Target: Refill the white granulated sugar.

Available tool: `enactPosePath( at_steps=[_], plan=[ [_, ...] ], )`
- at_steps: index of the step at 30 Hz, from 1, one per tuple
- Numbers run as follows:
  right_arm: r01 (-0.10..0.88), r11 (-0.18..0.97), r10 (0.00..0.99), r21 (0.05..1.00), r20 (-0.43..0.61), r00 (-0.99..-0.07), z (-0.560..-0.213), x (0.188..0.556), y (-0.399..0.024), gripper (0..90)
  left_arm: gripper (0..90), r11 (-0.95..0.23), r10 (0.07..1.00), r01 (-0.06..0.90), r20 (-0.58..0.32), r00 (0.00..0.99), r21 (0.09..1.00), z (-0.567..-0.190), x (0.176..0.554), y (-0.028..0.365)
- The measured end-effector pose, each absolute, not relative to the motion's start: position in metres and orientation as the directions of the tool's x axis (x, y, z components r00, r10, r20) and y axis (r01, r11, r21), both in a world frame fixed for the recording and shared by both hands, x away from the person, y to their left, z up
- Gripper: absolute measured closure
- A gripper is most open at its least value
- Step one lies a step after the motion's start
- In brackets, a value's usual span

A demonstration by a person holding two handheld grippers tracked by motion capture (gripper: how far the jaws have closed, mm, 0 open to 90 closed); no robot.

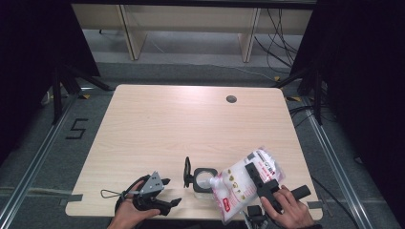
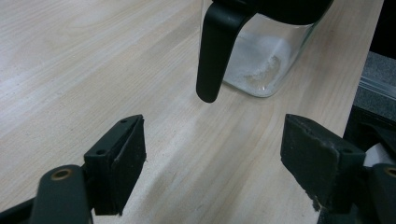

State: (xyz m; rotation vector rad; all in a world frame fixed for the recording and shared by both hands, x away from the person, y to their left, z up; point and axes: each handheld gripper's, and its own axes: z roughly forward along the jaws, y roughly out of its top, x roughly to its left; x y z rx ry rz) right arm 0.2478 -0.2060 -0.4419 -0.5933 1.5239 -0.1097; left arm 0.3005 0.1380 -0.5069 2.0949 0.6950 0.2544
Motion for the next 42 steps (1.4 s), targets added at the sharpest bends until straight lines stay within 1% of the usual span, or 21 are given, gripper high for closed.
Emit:
enactPosePath(
  at_steps=[4,5,9,10,11,13,15,19,21,23,26,27,28,30,31,39,42],
  plan=[
    [-0.293,0.856,-0.429,-0.427,-0.901,0.059,-0.4424,0.2473,-0.2055,45.7,21.8,-0.455,0.559,0.376,-0.070,0.827,0.807,-0.5063,0.3009,0.1385],
    [-0.292,0.866,-0.412,-0.407,-0.910,0.047,-0.4438,0.2478,-0.2067,45.7,21.8,-0.450,0.563,0.383,-0.076,0.823,0.807,-0.5065,0.3006,0.1383],
    [-0.293,0.854,-0.432,-0.430,-0.900,0.061,-0.4420,0.2473,-0.2056,45.7,21.8,-0.458,0.558,0.372,-0.065,0.827,0.808,-0.5062,0.3010,0.1386],
    [-0.292,0.863,-0.413,-0.413,-0.908,0.063,-0.4430,0.2479,-0.2063,45.8,21.8,-0.451,0.562,0.383,-0.077,0.823,0.806,-0.5066,0.3007,0.1382],
    [-0.295,0.856,-0.423,-0.425,-0.903,0.075,-0.4419,0.2480,-0.2056,45.8,21.8,-0.451,0.565,0.380,-0.071,0.822,0.808,-0.5068,0.3007,0.1381],
    [-0.289,0.863,-0.414,-0.414,-0.908,0.063,-0.4430,0.2478,-0.2062,45.8,21.8,-0.453,0.561,0.381,-0.074,0.825,0.806,-0.5064,0.3007,0.1383],
    [-0.293,0.855,-0.427,-0.429,-0.901,0.074,-0.4417,0.2477,-0.2059,45.8,21.8,-0.452,0.563,0.377,-0.070,0.824,0.808,-0.5067,0.3009,0.1382],
    [-0.294,0.855,-0.426,-0.428,-0.902,0.075,-0.4417,0.2475,-0.2056,45.9,21.8,-0.452,0.561,0.381,-0.075,0.824,0.807,-0.5065,0.3007,0.1382],
    [-0.296,0.855,-0.424,-0.425,-0.903,0.073,-0.4415,0.2477,-0.2057,45.9,21.8,-0.454,0.560,0.374,-0.067,0.825,0.808,-0.5068,0.3013,0.1384],
    [-0.295,0.856,-0.422,-0.424,-0.904,0.073,-0.4418,0.2477,-0.2057,46.0,21.8,-0.436,0.568,0.389,-0.087,0.819,0.811,-0.5071,0.3003,0.1375],
    [-0.296,0.862,-0.411,-0.412,-0.909,0.068,-0.4421,0.2477,-0.2061,46.0,21.8,-0.435,0.571,0.388,-0.085,0.817,0.812,-0.5073,0.3003,0.1374],
    [-0.284,0.878,-0.384,-0.386,-0.921,0.067,-0.4436,0.2468,-0.2065,46.0,21.8,-0.453,0.561,0.375,-0.069,0.825,0.809,-0.5068,0.3013,0.1385],
    [-0.283,0.880,-0.379,-0.382,-0.923,0.067,-0.4439,0.2465,-0.2067,46.1,21.8,-0.434,0.571,0.389,-0.086,0.817,0.813,-0.5073,0.3003,0.1373],
    [-0.288,0.875,-0.387,-0.388,-0.920,0.062,-0.4434,0.2467,-0.2066,46.1,21.8,-0.436,0.567,0.390,-0.088,0.819,0.811,-0.5070,0.3005,0.1376],
    [-0.288,0.876,-0.387,-0.388,-0.920,0.063,-0.4433,0.2468,-0.2066,46.1,21.8,-0.461,0.565,0.378,-0.063,0.823,0.803,-0.5066,0.3018,0.1393],
    [-0.283,0.881,-0.374,-0.378,-0.925,0.071,-0.4429,0.2460,-0.2065,46.2,21.8,-0.450,0.562,0.384,-0.078,0.823,0.806,-0.5064,0.3014,0.1393],
    [-0.287,0.877,-0.383,-0.385,-0.921,0.067,-0.4420,0.2464,-0.2062,46.2,21.8,-0.455,0.558,0.375,-0.070,0.827,0.808,-0.5062,0.3021,0.1398]
  ],
)
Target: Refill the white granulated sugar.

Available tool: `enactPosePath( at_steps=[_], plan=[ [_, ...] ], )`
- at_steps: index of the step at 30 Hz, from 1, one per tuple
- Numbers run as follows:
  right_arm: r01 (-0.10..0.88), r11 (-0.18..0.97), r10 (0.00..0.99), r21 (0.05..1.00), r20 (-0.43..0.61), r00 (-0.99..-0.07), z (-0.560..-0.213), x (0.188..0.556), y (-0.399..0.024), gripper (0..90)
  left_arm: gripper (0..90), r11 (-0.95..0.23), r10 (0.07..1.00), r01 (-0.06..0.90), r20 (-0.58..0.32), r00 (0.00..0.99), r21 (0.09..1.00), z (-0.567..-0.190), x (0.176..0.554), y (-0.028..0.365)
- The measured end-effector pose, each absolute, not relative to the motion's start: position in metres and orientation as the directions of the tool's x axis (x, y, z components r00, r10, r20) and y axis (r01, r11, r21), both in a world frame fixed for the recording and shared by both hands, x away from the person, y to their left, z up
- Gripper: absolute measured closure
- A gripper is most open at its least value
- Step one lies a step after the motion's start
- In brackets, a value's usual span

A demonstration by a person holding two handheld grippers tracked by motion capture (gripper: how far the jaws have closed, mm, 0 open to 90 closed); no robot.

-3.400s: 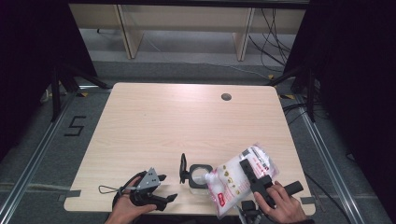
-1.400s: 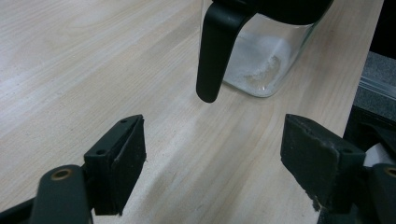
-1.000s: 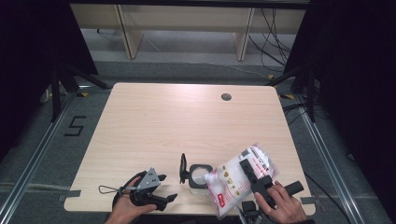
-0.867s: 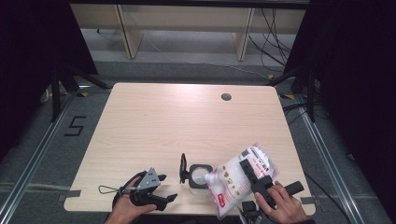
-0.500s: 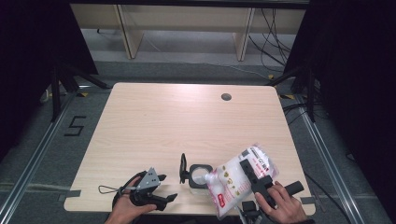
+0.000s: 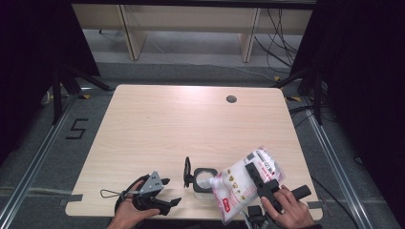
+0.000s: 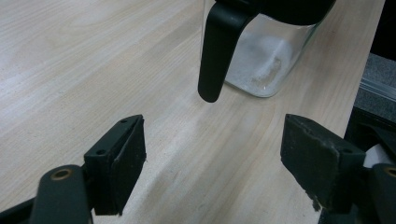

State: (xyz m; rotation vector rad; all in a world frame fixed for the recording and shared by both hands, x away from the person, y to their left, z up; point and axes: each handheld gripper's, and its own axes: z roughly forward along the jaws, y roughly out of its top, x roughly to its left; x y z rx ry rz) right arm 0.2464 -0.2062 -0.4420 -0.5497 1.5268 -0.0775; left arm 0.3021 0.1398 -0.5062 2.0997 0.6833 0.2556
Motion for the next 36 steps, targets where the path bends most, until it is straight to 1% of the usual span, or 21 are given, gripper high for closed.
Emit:
enactPosePath(
  at_steps=[6,8,10,15,17,18,21,24,25,27,29,31,33,36],
  plan=[
    [-0.279,0.885,-0.371,-0.373,-0.927,0.063,-0.4435,0.2467,-0.2069,46.5,21.8,-0.450,0.561,0.373,-0.068,0.825,0.812,-0.5059,0.3019,0.1400],
    [-0.285,0.879,-0.380,-0.383,-0.923,0.066,-0.4423,0.2465,-0.2066,46.5,21.8,-0.459,0.552,0.357,-0.054,0.832,0.814,-0.5054,0.3029,0.1406],
    [-0.284,0.879,-0.380,-0.383,-0.923,0.067,-0.4415,0.2463,-0.2065,46.6,21.8,-0.449,0.565,0.374,-0.067,0.823,0.811,-0.5058,0.3018,0.1400],
    [-0.289,0.882,-0.367,-0.372,-0.927,0.075,-0.4413,0.2461,-0.2068,46.7,21.8,-0.452,0.563,0.371,-0.064,0.824,0.811,-0.5056,0.3019,0.1402],
    [-0.288,0.878,-0.381,-0.383,-0.922,0.064,-0.4409,0.2464,-0.2064,46.8,21.8,-0.464,0.552,0.357,-0.050,0.832,0.811,-0.5054,0.3032,0.1409],
    [-0.286,0.877,-0.383,-0.386,-0.921,0.069,-0.4409,0.2461,-0.2064,46.8,21.8,-0.449,0.564,0.374,-0.066,0.823,0.811,-0.5056,0.3017,0.1401],
    [-0.285,0.882,-0.370,-0.374,-0.926,0.069,-0.4417,0.2458,-0.2065,46.9,21.8,-0.464,0.553,0.358,-0.051,0.832,0.810,-0.5056,0.3031,0.1407],
    [-0.291,0.877,-0.379,-0.382,-0.923,0.071,-0.4414,0.2455,-0.2063,46.9,21.8,-0.447,0.567,0.376,-0.068,0.821,0.811,-0.5057,0.3014,0.1398],
    [-0.291,0.883,-0.363,-0.367,-0.929,0.070,-0.4419,0.2448,-0.2070,46.9,21.8,-0.461,0.553,0.359,-0.054,0.832,0.812,-0.5055,0.3028,0.1406],
    [-0.297,0.881,-0.365,-0.368,-0.929,0.070,-0.4409,0.2454,-0.2063,47.0,21.8,-0.464,0.553,0.358,-0.050,0.831,0.811,-0.5055,0.3032,0.1409],
    [-0.292,0.883,-0.363,-0.368,-0.929,0.073,-0.4405,0.2448,-0.2065,47.0,21.8,-0.447,0.563,0.376,-0.071,0.823,0.812,-0.5059,0.3016,0.1399],
    [-0.291,0.887,-0.356,-0.358,-0.932,0.062,-0.4404,0.2452,-0.2073,47.1,21.8,-0.465,0.553,0.357,-0.048,0.831,0.810,-0.5055,0.3031,0.1408],
    [-0.292,0.882,-0.366,-0.371,-0.928,0.072,-0.4393,0.2453,-0.2070,47.1,21.8,-0.446,0.566,0.380,-0.073,0.821,0.811,-0.5060,0.3016,0.1396],
    [-0.297,0.881,-0.363,-0.368,-0.929,0.074,-0.4395,0.2457,-0.2075,47.3,21.8,-0.463,0.555,0.360,-0.052,0.830,0.810,-0.5057,0.3031,0.1407]
  ],
)
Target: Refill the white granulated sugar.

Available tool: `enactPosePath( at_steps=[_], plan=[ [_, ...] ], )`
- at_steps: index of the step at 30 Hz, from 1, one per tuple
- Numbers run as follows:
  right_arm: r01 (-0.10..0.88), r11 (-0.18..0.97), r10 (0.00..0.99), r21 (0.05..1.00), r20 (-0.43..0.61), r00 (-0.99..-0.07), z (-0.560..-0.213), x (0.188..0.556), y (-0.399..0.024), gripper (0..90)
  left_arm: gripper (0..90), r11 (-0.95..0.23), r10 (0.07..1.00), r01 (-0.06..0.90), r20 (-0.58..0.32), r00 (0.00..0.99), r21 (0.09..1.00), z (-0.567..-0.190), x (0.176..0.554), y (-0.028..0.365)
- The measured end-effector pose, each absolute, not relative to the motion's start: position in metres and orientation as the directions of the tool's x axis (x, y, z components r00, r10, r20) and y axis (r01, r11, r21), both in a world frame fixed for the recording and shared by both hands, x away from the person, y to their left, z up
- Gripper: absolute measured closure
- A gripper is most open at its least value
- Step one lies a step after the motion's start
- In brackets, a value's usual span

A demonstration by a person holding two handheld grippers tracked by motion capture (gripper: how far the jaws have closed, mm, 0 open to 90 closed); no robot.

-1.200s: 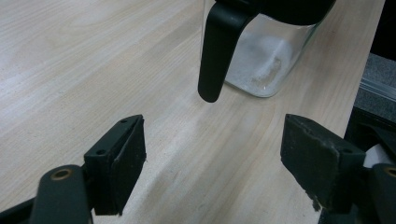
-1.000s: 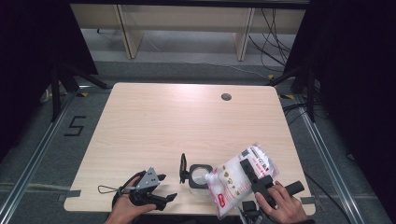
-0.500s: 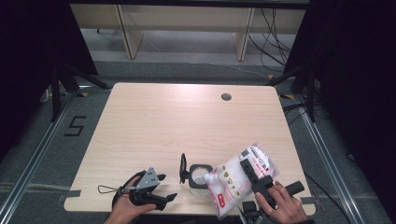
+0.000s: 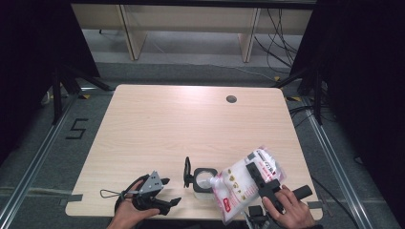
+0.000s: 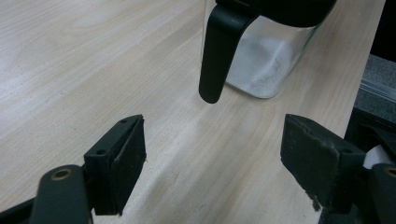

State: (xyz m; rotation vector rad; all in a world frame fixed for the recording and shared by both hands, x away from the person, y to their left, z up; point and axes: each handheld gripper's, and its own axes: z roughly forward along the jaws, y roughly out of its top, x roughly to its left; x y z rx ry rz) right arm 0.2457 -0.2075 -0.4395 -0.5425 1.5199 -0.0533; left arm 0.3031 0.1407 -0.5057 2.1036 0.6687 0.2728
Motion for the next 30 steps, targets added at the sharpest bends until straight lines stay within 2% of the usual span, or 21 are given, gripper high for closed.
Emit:
enactPosePath(
  at_steps=[11,20,22,24,30],
  plan=[
    [-0.303,0.892,-0.329,-0.334,-0.942,0.070,-0.4424,0.2470,-0.2076,47.5,21.8,-0.451,0.569,0.380,-0.068,0.820,0.807,-0.5056,0.3018,0.1404],
    [-0.309,0.894,-0.319,-0.326,-0.945,0.075,-0.4429,0.2469,-0.2075,47.7,21.8,-0.459,0.550,0.356,-0.054,0.833,0.814,-0.5050,0.3029,0.1411],
    [-0.302,0.902,-0.307,-0.308,-0.950,0.052,-0.4438,0.2474,-0.2083,47.7,21.8,-0.456,0.554,0.359,-0.056,0.831,0.814,-0.5053,0.3028,0.1409],
    [-0.296,0.896,-0.329,-0.332,-0.942,0.060,-0.4436,0.2471,-0.2085,47.7,21.8,-0.453,0.554,0.368,-0.068,0.830,0.812,-0.5050,0.3025,0.1409],
    [-0.306,0.895,-0.317,-0.324,-0.946,0.074,-0.4435,0.2467,-0.2078,47.7,21.8,-0.445,0.562,0.378,-0.075,0.823,0.812,-0.5054,0.3016,0.1402]
  ],
)
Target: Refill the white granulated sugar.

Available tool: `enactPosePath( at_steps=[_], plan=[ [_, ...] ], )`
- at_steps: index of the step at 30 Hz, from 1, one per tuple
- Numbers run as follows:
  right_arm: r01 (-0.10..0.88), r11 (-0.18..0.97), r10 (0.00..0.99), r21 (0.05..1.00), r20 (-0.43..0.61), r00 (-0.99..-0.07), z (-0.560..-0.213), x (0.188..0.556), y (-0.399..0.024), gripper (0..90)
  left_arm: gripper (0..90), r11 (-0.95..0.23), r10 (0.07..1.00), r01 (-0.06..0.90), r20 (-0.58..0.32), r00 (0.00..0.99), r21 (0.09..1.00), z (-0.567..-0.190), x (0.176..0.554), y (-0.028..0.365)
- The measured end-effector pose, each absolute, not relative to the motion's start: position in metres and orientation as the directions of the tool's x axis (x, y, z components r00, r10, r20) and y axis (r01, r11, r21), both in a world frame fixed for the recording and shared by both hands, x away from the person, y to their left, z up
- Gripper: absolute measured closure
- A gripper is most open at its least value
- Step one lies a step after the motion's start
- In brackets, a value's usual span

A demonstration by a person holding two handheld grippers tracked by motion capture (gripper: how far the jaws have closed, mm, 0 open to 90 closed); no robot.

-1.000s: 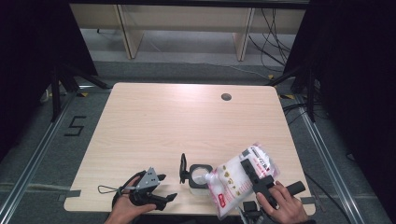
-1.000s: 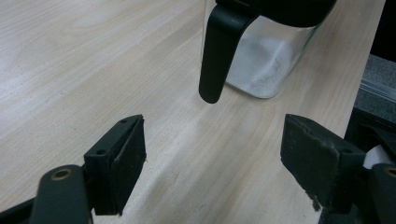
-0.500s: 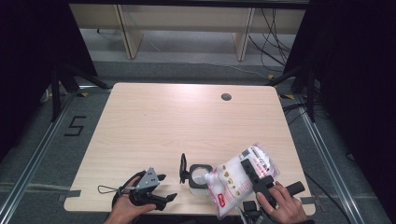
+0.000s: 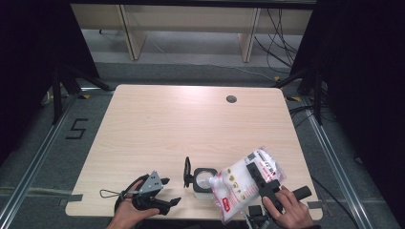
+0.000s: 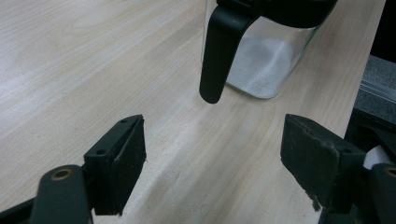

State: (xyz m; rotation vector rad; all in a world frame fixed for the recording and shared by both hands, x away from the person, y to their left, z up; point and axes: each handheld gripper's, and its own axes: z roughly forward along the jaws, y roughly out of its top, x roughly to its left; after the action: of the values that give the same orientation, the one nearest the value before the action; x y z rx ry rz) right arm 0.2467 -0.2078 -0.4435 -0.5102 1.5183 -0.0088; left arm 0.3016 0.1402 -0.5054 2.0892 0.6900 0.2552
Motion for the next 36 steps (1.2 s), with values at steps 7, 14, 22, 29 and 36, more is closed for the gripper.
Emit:
enactPosePath(
  at_steps=[7,14,22,29,36],
  plan=[
    [-0.298,0.906,-0.300,-0.301,-0.953,0.050,-0.4451,0.2469,-0.2090,47.8,21.8,-0.447,0.566,0.379,-0.072,0.822,0.810,-0.5058,0.3020,0.1402],
    [-0.303,0.898,-0.313,-0.319,-0.947,0.069,-0.4425,0.2462,-0.2084,47.8,21.8,-0.459,0.567,0.377,-0.062,0.822,0.804,-0.5056,0.3029,0.1415],
    [-0.301,0.898,-0.313,-0.320,-0.947,0.072,-0.4405,0.2464,-0.2090,47.8,21.8,-0.445,0.565,0.378,-0.073,0.822,0.812,-0.5057,0.3023,0.1417],
    [-0.307,0.899,-0.304,-0.312,-0.950,0.073,-0.4400,0.2459,-0.2096,47.9,21.8,-0.453,0.557,0.366,-0.062,0.828,0.813,-0.5054,0.3033,0.1423],
    [-0.311,0.899,-0.301,-0.308,-0.951,0.072,-0.4404,0.2458,-0.2090,47.9,21.8,-0.439,0.562,0.370,-0.071,0.824,0.818,-0.5061,0.3036,0.1416]
  ],
)
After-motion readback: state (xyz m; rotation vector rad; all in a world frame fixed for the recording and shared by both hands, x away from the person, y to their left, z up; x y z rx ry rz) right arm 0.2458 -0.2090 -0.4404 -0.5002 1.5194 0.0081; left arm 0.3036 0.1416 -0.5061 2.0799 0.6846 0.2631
